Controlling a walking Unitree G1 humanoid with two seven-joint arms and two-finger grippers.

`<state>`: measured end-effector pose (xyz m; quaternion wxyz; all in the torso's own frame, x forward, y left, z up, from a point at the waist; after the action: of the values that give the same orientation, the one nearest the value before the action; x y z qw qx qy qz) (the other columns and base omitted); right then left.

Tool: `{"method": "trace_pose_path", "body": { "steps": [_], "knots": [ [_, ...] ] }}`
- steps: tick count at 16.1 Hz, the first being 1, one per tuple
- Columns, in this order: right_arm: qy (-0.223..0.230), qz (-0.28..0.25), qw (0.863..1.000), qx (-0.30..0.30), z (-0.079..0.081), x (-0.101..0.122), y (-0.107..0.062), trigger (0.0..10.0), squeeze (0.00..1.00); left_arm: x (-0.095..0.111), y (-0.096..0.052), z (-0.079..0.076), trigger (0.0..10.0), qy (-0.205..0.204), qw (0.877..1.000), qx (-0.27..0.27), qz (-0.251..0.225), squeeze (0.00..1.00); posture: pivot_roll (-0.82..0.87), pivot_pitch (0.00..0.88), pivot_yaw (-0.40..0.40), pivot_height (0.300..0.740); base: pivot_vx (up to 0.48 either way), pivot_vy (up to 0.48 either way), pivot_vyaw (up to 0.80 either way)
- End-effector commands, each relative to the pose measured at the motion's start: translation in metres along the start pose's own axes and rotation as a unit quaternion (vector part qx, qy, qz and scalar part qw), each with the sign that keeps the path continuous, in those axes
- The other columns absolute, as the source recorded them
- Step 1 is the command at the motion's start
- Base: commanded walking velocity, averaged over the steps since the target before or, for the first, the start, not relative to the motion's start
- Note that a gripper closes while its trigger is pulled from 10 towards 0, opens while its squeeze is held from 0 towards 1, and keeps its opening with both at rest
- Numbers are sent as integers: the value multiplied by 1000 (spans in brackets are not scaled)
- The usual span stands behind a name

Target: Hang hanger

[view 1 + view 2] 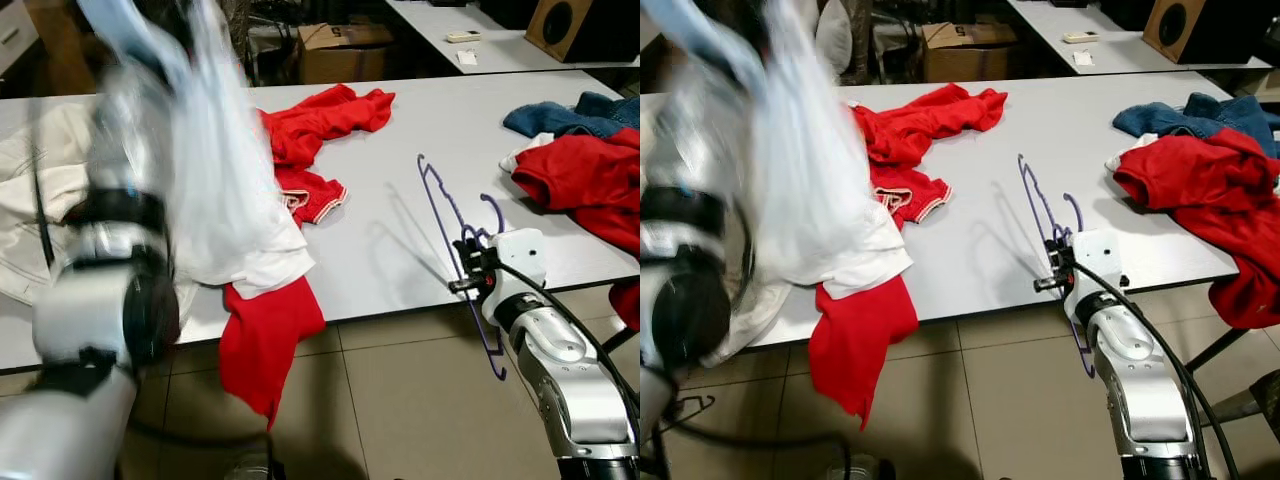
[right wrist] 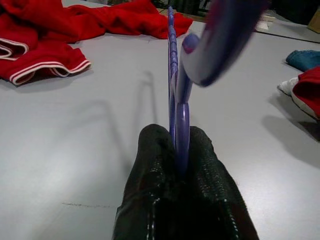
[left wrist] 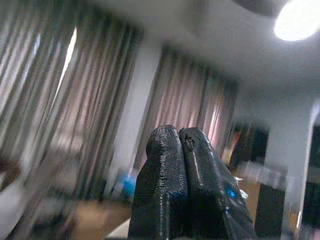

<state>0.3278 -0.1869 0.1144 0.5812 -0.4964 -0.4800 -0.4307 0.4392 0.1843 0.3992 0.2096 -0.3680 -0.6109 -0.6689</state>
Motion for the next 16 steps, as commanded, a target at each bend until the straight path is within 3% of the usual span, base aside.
{"method": "trace_pose_path", "body": {
  "steps": [1, 3, 4, 5, 6, 7, 8, 9, 10, 11, 13, 14, 16],
  "knots": [
    [1, -11, 1000, -11, -5, 6, 0, 10000, 0, 28, 5, 8, 0, -21, 998, 10, -53, 0, -3, 0, 41, 740, 0, 0, 0],
    [4, -15, 1000, -14, -6, 6, -1, 10000, 0, 42, 1, 5, 0, -41, 995, -35, -82, 0, 2, 0, 40, 740, 0, 0, 0],
    [4, -16, 1000, -14, -5, 6, -1, 10000, 0, 36, -4, 1, 0, -36, 995, -61, -72, 0, 3, 0, 40, 740, 0, 0, 0],
    [6, -14, 1000, -12, -4, 4, -1, 10000, 0, 4, -28, -12, 0, 5, 989, -145, -4, 0, 13, 0, 35, 740, 0, 0, 0],
    [6, -14, 1000, -12, -4, 4, -1, 10000, 0, 4, -28, -12, 0, 5, 989, -145, -4, 0, 13, 0, 35, 740, 0, 0, 0],
    [8, -12, 1000, -8, -1, 2, -1, 10000, 0, -27, -50, -5, 0, 60, 983, -160, 64, 0, 31, 0, 25, 740, 0, 0, 0],
    [9, -10, 1000, -3, 2, 1, 1, 10000, 0, -56, -74, 16, 0, 115, 973, -145, 139, 0, 41, 0, 18, 740, 0, 0, 0],
    [10, -9, 1000, -1, 3, 0, 1, 10000, 0, -65, -85, 25, 0, 138, 966, -143, 166, 0, 45, 0, 15, 740, 0, 0, 0],
    [11, -6, 1000, 6, 6, -1, 2, 10000, 0, -82, -114, 39, 0, 166, 943, -169, 234, 0, 57, 0, 5, 740, 0, 0, 0],
    [10, -3, 1000, 11, 8, -3, 3, 10000, 0, -88, -132, 40, 0, 171, 923, -208, 276, 0, 67, 0, -1, 740, 0, 0, 0],
    [8, 2, 1000, 17, 9, -4, 3, 10000, 0, -86, -142, 51, 0, 188, 912, -214, 295, 0, 72, 0, -6, 740, 0, 0, 0],
    [8, 4, 1000, 21, 11, -5, 4, 10000, 0, -69, -138, 82, 0, 219, 916, -164, 292, 0, 81, 0, -11, 740, 0, 0, 0],
    [8, 4, 1000, 23, 12, -6, 5, 10000, 0, -61, -144, 96, 0, 231, 907, -170, 308, 0, 82, 0, -10, 740, 0, 0, 0]
  ]
}}
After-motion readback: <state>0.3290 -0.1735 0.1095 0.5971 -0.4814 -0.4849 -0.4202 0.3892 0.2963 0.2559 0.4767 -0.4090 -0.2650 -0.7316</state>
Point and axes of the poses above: a point about 5 cm out from each wrist's last joint towards the gripper, its own y axis pointing out of the wrist towards the gripper, its own x axis along the axis of the wrist's last joint, z = x × y, the point moved 6 cm from there along y, pointing out of the wrist towards the gripper, and after that the axes turned 12 degrees about y, right-handed, at the moved point
